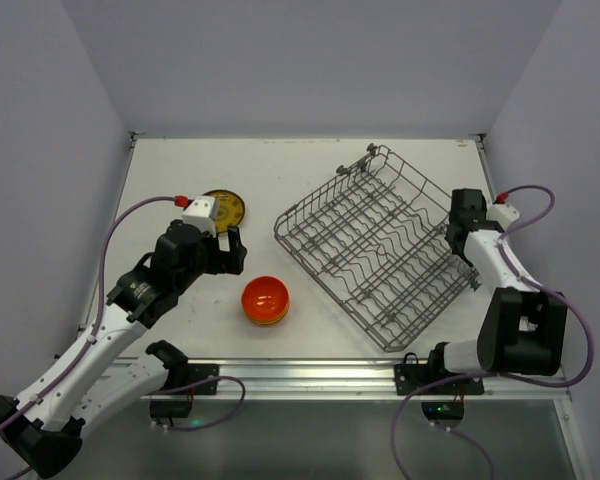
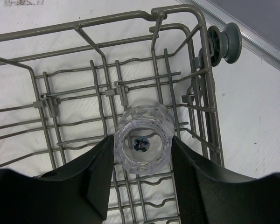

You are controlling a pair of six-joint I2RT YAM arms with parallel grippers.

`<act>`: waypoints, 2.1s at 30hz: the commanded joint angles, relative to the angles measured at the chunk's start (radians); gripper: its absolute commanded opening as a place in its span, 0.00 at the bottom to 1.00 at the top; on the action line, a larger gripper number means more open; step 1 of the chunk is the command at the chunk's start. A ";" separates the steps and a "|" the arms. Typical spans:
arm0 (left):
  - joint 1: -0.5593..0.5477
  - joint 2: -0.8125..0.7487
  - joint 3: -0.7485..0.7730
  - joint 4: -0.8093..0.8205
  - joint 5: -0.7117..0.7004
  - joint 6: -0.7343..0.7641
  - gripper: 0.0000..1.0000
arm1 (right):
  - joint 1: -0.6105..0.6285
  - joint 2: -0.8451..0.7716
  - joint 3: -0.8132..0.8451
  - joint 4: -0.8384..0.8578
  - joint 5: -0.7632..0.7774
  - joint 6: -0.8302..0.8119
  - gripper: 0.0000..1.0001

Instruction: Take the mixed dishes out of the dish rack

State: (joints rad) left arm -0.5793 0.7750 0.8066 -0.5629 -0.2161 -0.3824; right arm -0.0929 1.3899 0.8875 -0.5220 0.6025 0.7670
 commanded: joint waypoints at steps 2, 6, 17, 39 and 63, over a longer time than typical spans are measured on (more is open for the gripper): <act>-0.011 -0.005 0.011 0.014 -0.020 -0.009 1.00 | -0.005 -0.064 -0.004 0.004 0.017 0.035 0.31; -0.011 -0.006 0.009 0.014 -0.019 -0.009 1.00 | -0.005 -0.113 0.005 -0.012 0.000 0.051 0.28; -0.011 -0.023 0.009 0.015 -0.020 -0.007 1.00 | -0.005 -0.276 0.053 -0.030 -0.105 0.009 0.17; -0.013 -0.075 -0.163 0.836 0.830 -0.352 1.00 | 0.022 -0.647 -0.240 0.818 -1.409 0.388 0.00; -0.226 0.222 -0.055 1.264 0.661 -0.466 0.45 | 0.412 -0.489 -0.203 1.185 -1.408 0.532 0.00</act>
State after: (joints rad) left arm -0.7795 0.9855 0.7006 0.6479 0.4751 -0.8543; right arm 0.3138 0.9062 0.6395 0.5919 -0.8001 1.2991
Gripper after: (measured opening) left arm 0.603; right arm 0.505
